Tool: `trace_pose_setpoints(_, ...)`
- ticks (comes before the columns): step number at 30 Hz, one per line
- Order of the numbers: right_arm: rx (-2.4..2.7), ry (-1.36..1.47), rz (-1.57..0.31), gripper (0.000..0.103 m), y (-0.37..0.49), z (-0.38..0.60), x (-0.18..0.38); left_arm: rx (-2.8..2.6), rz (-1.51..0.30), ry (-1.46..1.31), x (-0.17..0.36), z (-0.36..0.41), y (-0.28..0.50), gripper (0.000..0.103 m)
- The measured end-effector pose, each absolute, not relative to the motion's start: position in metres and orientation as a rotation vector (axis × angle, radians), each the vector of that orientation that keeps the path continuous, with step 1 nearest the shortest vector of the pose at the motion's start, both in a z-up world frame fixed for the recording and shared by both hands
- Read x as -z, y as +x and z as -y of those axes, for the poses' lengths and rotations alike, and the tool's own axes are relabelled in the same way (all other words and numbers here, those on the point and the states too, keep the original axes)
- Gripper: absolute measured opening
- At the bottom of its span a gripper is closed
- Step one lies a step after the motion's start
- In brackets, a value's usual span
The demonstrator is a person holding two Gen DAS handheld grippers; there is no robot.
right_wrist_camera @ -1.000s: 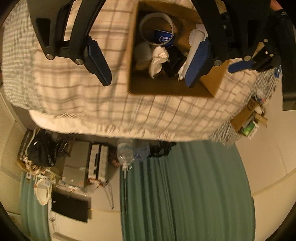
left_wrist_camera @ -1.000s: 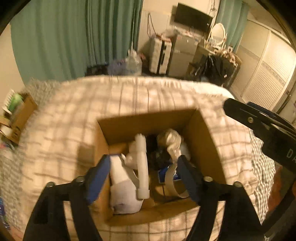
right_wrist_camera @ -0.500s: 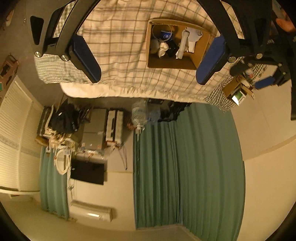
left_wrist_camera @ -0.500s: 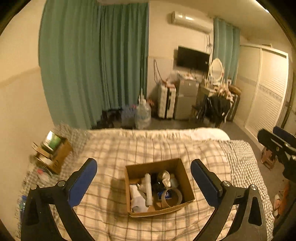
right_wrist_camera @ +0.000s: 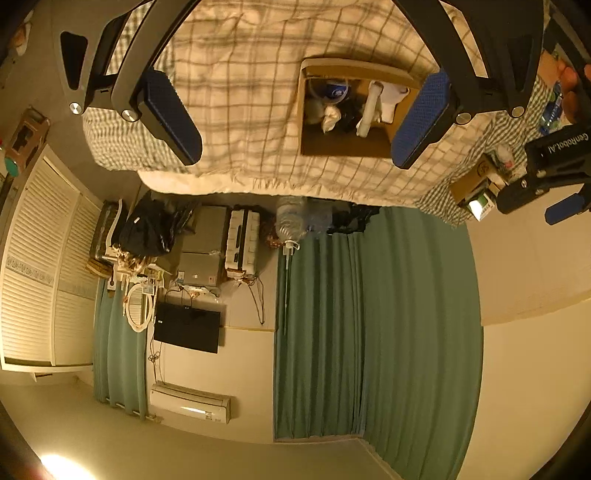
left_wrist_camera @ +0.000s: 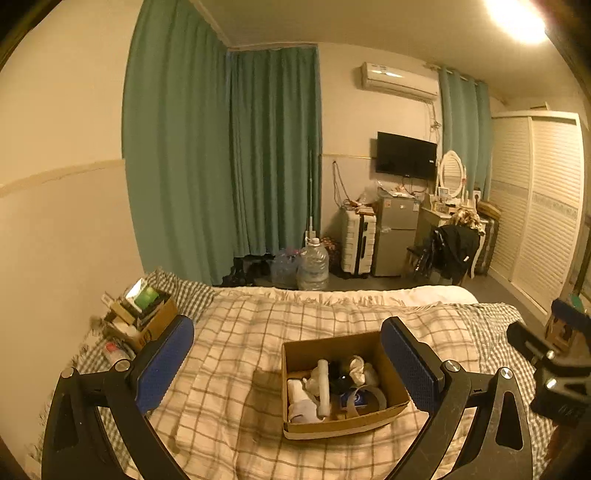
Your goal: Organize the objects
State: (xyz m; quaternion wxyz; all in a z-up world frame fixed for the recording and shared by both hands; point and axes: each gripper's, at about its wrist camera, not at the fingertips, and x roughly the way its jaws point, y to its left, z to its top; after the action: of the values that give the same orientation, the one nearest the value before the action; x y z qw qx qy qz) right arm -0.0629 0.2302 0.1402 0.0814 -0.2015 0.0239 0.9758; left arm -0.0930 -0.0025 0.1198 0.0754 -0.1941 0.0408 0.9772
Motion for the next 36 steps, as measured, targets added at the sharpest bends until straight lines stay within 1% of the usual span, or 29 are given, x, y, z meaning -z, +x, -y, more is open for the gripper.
trace_pose_setpoints(8, -2.864, -0.565, -0.101, 0.102, -0.088, -0.227, -0.075, -2.969, -0.133, -0.620, -0.070, 0.006, -0.106, 0.103)
trace_pose_setpoints(12, -2.865, -0.553, -0.021, 0.102, -0.103, -0.224, -0.057, -2.984, -0.166, -0.572, -0.055, 0.001, -0.109, 0.103)
trace_pose_setpoints(17, -2.907, -0.550, -0.018, 0.102, -0.110, -0.225, -0.032, -2.974, -0.218, -0.639, -0.026, 0.000, -0.120, 0.103)
trace_pose_setpoints(22, -2.909, -0.617, 0.007, 0.103, -0.120, -0.223, -0.005, -2.979, -0.151, -0.702, 0.001, 0.011, -0.122, 0.103)
trace_pose_setpoints(28, -2.914, -0.618, 0.003, 0.102, -0.119, -0.224, 0.007, -2.971, -0.086, -0.728, 0.015, 0.020, -0.116, 0.103)
trace_pose_setpoints(33, -2.932, -0.614, -0.015, 0.102, -0.119, -0.224, 0.004, -2.967, -0.080, -0.726, 0.017, 0.022, -0.119, 0.103)
trace_pose_setpoints(36, -2.927, -0.611, 0.007, 0.103, -0.120, -0.222, 0.005, -2.957, -0.068, -0.739, 0.020, 0.022, -0.120, 0.103)
